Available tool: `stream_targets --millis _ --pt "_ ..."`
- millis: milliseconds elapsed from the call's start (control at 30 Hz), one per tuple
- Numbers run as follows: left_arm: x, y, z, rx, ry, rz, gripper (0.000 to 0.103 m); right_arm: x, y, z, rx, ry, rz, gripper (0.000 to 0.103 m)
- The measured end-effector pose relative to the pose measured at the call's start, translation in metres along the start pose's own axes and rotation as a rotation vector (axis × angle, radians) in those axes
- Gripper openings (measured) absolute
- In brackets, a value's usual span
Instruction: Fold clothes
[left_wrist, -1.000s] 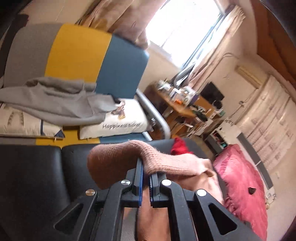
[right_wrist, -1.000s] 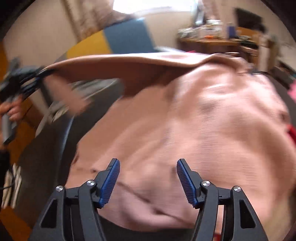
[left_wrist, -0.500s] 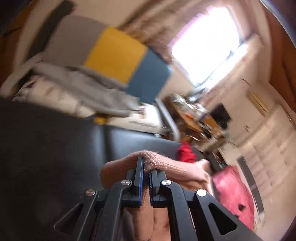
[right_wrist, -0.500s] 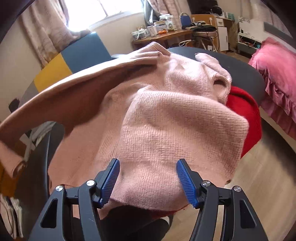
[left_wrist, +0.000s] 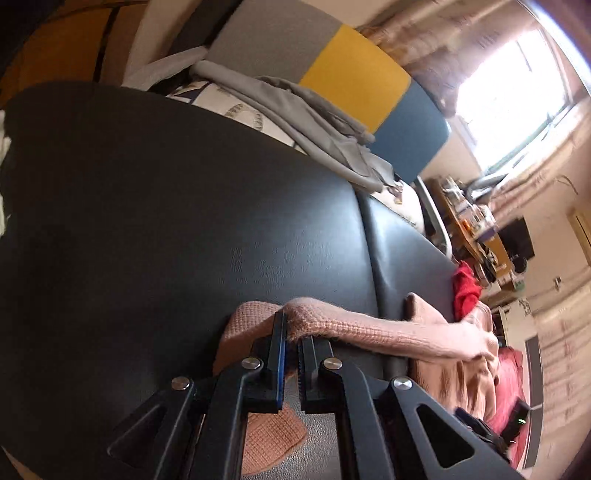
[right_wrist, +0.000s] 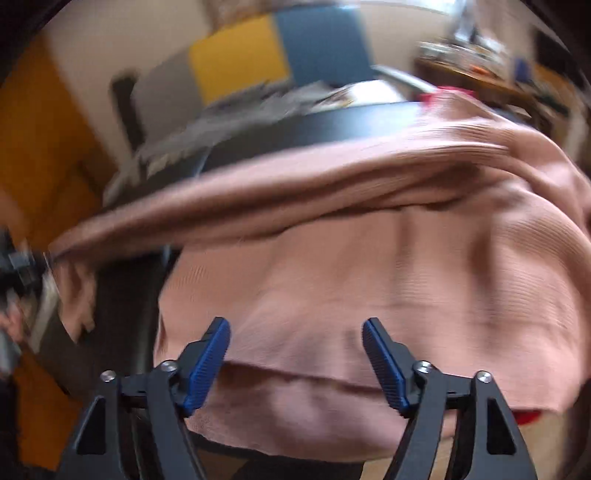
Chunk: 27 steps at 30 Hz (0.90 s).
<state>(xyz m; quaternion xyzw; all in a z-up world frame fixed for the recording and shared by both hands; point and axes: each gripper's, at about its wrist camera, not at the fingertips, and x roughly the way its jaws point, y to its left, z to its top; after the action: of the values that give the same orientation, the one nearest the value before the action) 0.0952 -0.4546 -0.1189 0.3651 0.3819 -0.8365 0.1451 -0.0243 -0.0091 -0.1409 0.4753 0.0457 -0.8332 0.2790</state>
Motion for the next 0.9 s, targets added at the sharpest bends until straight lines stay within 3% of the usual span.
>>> stream_targets --millis 167,400,467,567,667,767,900 --pt "-0.019 0.006 0.012 0.007 -0.051 -0.012 0.004 0.043 0.065 -0.003 -0.232 0.091 -0.04 0.076" --pt "-0.063 0.026 0.059 0.003 -0.141 0.059 0.003 0.053 0.122 -0.005 -0.346 0.14 0.097 0.076" --pt "-0.078 0.028 0.076 0.012 -0.179 0.084 0.003 0.05 0.128 -0.006 -0.343 0.158 0.176 0.076" --pt "-0.093 0.036 0.1 0.0 -0.203 0.179 0.004 0.049 0.133 -0.01 -0.334 0.173 0.24 0.076" --pt "-0.073 0.046 0.111 -0.003 -0.111 0.304 0.006 0.041 0.14 -0.013 -0.312 0.189 0.311 0.073" --pt "-0.054 0.053 0.108 0.009 -0.024 0.396 0.006 0.024 0.135 -0.014 -0.28 0.148 0.329 0.069" --pt "-0.046 0.054 0.086 0.036 -0.016 0.465 0.008 -0.024 0.085 -0.012 -0.159 0.036 0.287 0.069"
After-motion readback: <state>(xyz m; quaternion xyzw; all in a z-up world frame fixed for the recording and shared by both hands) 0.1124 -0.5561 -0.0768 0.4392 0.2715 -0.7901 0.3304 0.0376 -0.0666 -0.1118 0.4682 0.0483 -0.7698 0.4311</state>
